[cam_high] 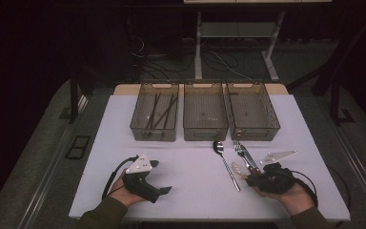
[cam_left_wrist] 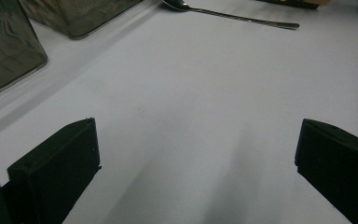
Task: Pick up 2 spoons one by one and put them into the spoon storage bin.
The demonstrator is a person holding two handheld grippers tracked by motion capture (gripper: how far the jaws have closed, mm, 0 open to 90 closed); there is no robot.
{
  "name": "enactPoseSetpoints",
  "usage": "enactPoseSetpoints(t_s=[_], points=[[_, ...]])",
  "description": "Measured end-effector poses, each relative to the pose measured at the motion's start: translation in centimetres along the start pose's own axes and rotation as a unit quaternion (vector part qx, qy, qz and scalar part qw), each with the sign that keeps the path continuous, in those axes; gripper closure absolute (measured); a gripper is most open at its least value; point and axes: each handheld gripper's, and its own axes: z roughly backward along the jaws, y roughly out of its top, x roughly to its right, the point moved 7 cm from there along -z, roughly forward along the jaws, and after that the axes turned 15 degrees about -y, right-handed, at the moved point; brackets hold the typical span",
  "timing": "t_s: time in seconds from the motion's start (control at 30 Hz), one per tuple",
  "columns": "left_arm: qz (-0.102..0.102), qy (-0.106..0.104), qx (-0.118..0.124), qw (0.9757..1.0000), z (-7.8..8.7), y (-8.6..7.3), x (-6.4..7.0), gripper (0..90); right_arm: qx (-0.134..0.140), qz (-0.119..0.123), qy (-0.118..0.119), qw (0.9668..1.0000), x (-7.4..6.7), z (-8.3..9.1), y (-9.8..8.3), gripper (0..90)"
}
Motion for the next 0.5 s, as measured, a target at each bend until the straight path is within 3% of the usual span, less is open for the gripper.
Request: enactPoseSetpoints(t_s=[0.5], points=[[0.002,0.0,0.002,1.0,0.0,0.0,0.0,0.0,0.026,0.01,-0.001,0.9996,1.0,-0.5,2.5,79.3]])
